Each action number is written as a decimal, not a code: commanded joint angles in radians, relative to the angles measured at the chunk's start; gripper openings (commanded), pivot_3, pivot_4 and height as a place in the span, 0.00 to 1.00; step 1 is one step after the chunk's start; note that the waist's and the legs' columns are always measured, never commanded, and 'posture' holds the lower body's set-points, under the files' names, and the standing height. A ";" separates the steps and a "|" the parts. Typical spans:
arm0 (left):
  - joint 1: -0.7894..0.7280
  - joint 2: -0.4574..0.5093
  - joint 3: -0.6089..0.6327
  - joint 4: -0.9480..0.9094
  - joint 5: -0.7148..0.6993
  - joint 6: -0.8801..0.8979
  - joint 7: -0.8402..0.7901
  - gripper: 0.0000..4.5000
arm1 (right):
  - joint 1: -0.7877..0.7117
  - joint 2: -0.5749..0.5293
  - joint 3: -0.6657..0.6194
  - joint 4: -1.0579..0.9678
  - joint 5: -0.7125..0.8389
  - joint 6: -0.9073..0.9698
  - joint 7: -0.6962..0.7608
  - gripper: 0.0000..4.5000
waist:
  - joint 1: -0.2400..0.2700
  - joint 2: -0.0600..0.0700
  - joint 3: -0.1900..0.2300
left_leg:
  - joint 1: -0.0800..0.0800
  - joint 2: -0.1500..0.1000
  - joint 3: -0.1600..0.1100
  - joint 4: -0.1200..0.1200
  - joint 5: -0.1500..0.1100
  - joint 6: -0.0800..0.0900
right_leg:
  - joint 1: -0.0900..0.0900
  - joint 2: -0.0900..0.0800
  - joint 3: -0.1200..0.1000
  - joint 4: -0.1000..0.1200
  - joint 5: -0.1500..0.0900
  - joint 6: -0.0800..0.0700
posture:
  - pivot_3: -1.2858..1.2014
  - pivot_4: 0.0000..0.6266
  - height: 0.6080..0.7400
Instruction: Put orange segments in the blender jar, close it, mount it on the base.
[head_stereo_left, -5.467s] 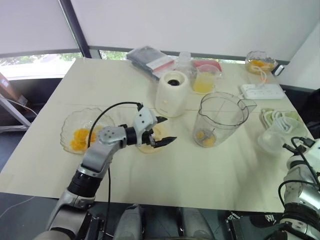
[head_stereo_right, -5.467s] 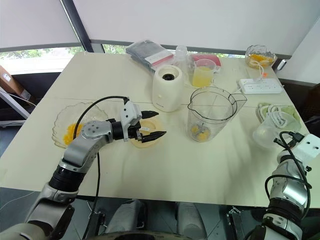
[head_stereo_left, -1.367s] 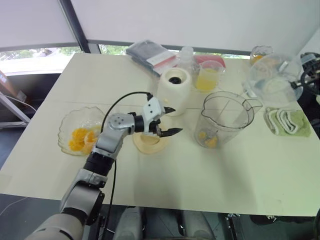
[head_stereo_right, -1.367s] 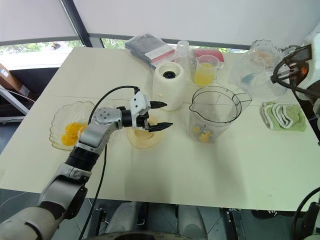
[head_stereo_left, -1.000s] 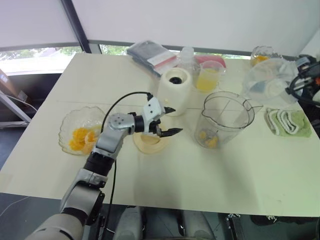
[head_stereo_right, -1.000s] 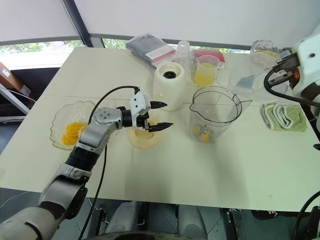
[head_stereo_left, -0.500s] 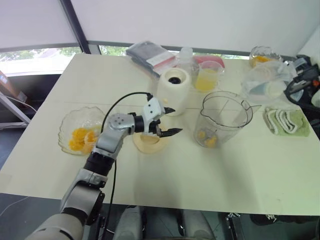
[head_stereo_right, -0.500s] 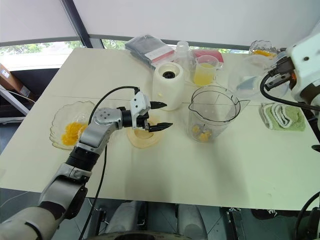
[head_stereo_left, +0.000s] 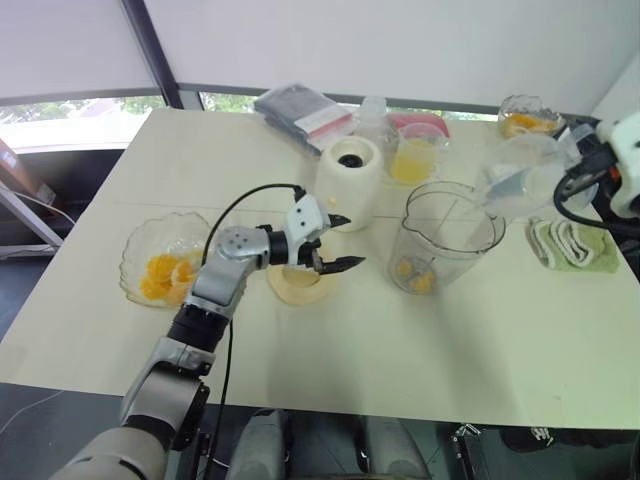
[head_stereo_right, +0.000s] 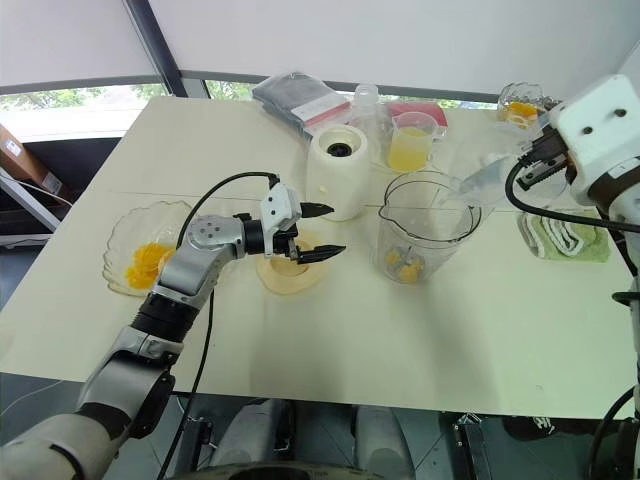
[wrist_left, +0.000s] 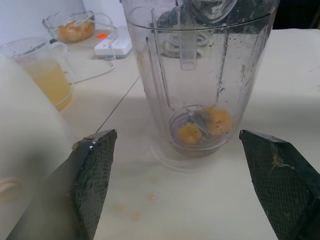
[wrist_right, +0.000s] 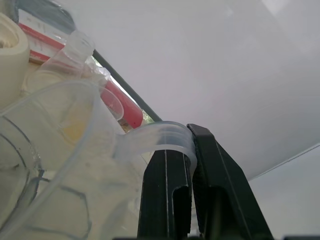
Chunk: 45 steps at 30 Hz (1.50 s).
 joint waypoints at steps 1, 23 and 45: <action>-0.011 0.000 0.002 -0.042 -0.007 -0.004 0.004 0.91 | -0.010 -0.031 -0.021 -0.010 -0.041 -0.047 0.008 0.01 | 0.000 0.000 0.000 | 0.000 0.000 0.000 0.000 0.000 0.000 | 0.000 0.000 0.000 0.000 0.000 0.000 | 0.52 0.24 1.00; -0.015 0.000 -0.005 -0.031 0.002 -0.019 0.002 0.91 | 0.024 -0.021 -0.006 0.004 -0.131 -0.105 0.038 0.01 | 0.000 0.000 0.000 | 0.000 0.000 0.000 0.000 0.000 0.000 | 0.000 0.000 0.000 0.000 0.000 0.000 | 0.52 0.24 1.00; -0.011 -0.008 -0.006 -0.036 0.003 -0.011 -0.002 0.91 | -0.013 0.210 -0.195 -0.058 -0.009 0.169 -0.052 0.01 | -0.002 -0.001 -0.001 | 0.001 0.000 0.000 0.001 0.000 0.000 | 0.001 0.000 0.000 0.002 0.000 0.000 | 0.52 0.24 1.00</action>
